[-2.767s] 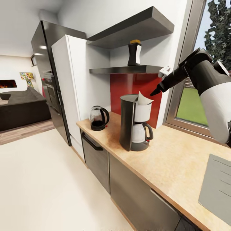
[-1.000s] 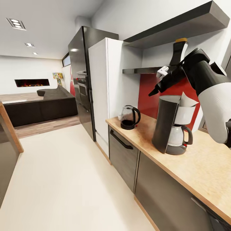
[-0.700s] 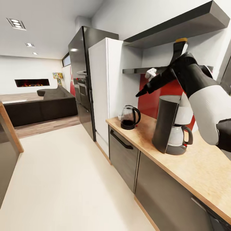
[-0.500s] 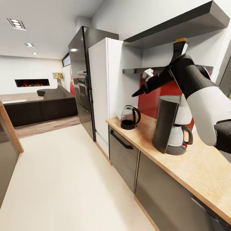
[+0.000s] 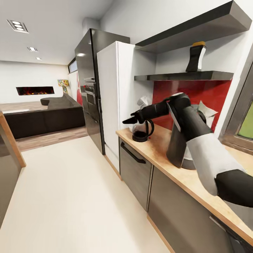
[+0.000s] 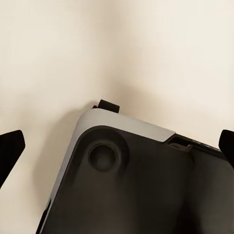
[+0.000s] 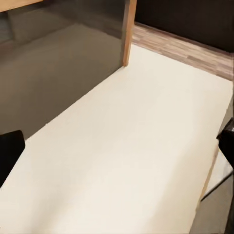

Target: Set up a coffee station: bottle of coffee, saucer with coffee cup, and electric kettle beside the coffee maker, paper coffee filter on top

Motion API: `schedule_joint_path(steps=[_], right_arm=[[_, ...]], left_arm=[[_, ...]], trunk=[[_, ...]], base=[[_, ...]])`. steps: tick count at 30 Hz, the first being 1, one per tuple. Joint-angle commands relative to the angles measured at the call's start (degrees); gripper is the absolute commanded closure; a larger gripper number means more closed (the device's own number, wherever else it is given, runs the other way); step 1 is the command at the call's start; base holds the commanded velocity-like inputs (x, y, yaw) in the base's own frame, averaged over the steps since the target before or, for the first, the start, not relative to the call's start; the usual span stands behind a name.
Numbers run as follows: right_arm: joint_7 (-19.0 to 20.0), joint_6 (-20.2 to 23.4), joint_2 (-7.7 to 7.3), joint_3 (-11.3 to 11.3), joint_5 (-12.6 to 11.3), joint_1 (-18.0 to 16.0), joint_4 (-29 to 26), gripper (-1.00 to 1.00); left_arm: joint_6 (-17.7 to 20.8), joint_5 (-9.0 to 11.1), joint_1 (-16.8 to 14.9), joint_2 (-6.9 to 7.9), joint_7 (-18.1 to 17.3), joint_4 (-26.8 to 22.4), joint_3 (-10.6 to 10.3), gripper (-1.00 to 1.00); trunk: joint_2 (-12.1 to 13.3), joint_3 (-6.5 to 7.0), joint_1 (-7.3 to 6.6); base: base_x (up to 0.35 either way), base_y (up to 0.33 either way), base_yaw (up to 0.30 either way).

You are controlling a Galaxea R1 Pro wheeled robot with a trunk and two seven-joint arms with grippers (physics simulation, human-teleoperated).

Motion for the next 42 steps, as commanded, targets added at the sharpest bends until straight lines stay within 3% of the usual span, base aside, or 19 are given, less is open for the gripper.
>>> schedule_joint_path(steps=[1, 5, 6, 11, 13, 17, 19, 20, 22, 23, 26, 27, 30, 31, 36, 42], right_arm=[[-0.4, 0.8, 0.66, 0.0, 0.2, 1.9, -2.9, -1.00], [-2.0, 4.4, 2.13, 0.0, -1.7, 8.6, -11.6, -1.00], [-2.4, 5.6, 2.50, 0.0, -3.3, 11.8, -14.8, -1.00], [-3.0, 6.3, 2.90, 0.0, -7.5, 21.6, -20.6, -1.00], [-2.9, -0.7, 2.69, 0.0, -8.9, 33.3, -22.3, -1.00], [-2.9, -4.6, 2.21, 0.0, -8.9, 41.3, -22.4, -1.00], [-3.1, -5.8, 1.07, 0.0, -8.8, 45.8, -22.1, -1.00], [-3.3, -8.7, 0.10, 0.0, -8.7, 49.8, -20.9, -1.00], [-3.3, -15.1, -0.91, -0.1, -8.7, 53.9, -16.3, -1.00], [-3.3, -20.1, -2.55, -0.2, -8.7, 55.7, -10.6, -1.00], [-3.7, -26.9, -5.22, -0.2, -8.7, 57.5, -0.6, -1.00], [-4.4, -31.0, -6.29, -0.2, -8.8, 58.0, 5.4, -1.00], [-5.7, -37.2, -7.32, -0.2, -8.8, 58.4, 14.0, -1.00], [-6.5, -41.2, -7.76, -0.2, -8.8, 58.6, 19.2, -1.00], [-8.6, -49.9, -8.53, -0.2, -8.8, 58.8, 32.1, -1.00], [-12.8, -53.9, -9.15, -0.1, -8.8, 58.9, 41.7, -1.00]], left_arm=[[0.0, 0.6, 0.0, -0.01, -0.1, -0.1, -0.1, -1.00], [0.0, 0.6, 0.0, -0.01, -0.1, -0.1, -0.1, -1.00], [0.0, 0.6, 0.0, -0.01, -0.1, -0.1, -0.1, -1.00], [0.0, 0.6, 0.0, -0.01, -0.1, -0.1, -0.1, -1.00], [0.0, 0.6, 0.0, -0.01, -0.1, -0.1, -0.1, -1.00], [-0.1, 0.6, 0.0, -0.01, -0.1, -0.1, -0.1, -1.00], [-0.1, 0.6, 0.0, -0.01, -0.1, -0.1, -0.1, -1.00], [-0.2, 0.6, 0.0, -0.01, -0.1, -0.1, -0.1, -1.00], [-0.2, 0.6, 0.0, -0.01, -0.1, -0.2, -0.1, -1.00], [-0.2, 0.7, 0.0, -0.01, -0.1, -0.3, -0.1, -1.00], [-0.2, 0.8, 0.0, -0.01, -0.1, -0.5, -0.1, -1.00], [-0.2, 0.8, 0.0, 0.01, -0.1, -0.6, 0.0, -1.00], [-0.1, 0.8, 0.0, 0.02, -0.1, -0.7, 0.4, -1.00], [-0.1, 0.9, 0.0, 0.01, -0.1, -0.8, 0.6, -1.00], [-0.1, 1.1, 0.0, -0.01, -0.3, -0.9, 1.0, -1.00], [-0.2, 1.2, 0.0, -0.01, -0.5, -0.8, 1.3, -1.00]], trunk=[[0.0, -0.05, 0.00], [0.0, -0.05, 0.00], [0.0, -0.05, 0.00], [0.0, -0.05, 0.00], [0.0, -0.05, 0.00], [0.0, -0.05, 0.00], [0.0, -0.05, 0.00], [0.0, -0.05, 0.00], [0.0, -0.05, 0.00], [0.0, -0.05, 0.00], [0.0, -0.05, 0.00], [0.0, -0.05, 0.00], [0.0, -0.05, 0.00], [0.0, -0.05, 0.00], [0.0, -0.05, 0.00], [0.0, -0.05, 0.00]], base=[[0.000, 0.000, 0.000], [0.000, 0.000, 0.000], [0.000, 0.000, 0.000], [0.000, 0.000, 0.000], [0.000, 0.000, 0.000], [0.000, 0.000, 0.000], [0.000, 0.000, 0.000], [0.000, 0.000, 0.000], [0.000, 0.000, 0.000], [0.000, 0.000, 0.000], [0.000, 0.000, 0.000], [0.000, 0.000, 0.000], [0.000, 0.000, 0.000], [0.000, 0.000, 0.000], [0.000, 0.000, 0.000], [0.000, 0.000, 0.000]])
